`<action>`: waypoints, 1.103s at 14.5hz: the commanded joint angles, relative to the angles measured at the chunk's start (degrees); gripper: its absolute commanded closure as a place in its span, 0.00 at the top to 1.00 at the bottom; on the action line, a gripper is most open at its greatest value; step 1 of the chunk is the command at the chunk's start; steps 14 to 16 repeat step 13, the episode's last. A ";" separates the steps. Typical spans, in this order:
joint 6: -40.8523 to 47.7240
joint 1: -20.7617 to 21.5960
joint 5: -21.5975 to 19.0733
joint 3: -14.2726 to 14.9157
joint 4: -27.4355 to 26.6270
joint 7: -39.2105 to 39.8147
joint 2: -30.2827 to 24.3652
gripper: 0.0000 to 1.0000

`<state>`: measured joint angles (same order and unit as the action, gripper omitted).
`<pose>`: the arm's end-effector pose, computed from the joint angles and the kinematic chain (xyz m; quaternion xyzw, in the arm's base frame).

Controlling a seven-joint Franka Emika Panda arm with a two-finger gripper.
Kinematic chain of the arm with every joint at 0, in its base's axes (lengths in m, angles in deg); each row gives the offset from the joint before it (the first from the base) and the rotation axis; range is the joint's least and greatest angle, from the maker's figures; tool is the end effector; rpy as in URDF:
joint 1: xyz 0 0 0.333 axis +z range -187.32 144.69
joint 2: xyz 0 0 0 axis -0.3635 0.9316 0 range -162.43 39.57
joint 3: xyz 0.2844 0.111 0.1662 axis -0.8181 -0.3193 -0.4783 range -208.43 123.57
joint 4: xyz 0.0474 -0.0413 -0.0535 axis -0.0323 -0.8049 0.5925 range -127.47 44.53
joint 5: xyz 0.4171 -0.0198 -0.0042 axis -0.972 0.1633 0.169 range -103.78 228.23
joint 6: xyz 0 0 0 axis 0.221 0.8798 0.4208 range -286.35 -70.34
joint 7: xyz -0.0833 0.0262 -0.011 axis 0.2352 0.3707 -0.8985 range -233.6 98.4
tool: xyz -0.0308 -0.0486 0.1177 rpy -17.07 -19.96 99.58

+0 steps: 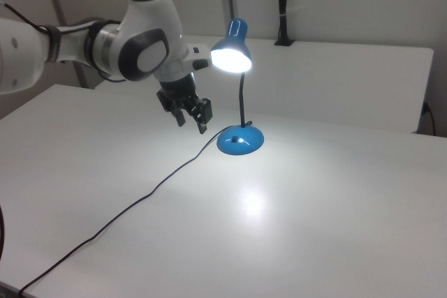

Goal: Turn on the lamp
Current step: 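Lift the gripper up and away from the lit lamp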

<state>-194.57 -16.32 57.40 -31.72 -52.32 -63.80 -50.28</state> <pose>0.6680 -0.0542 0.4720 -0.9943 0.0326 -0.1010 0.0113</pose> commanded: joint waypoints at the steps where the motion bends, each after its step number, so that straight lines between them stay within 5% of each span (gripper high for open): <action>1: 12.00 0.01 4.20 0.54 -3.13 -1.43 -8.49 1.00; 7: 21.44 -1.13 7.72 0.72 -1.37 -13.11 -12.29 1.00; 16: 22.77 -2.01 7.82 0.63 0.30 -11.80 -11.94 1.00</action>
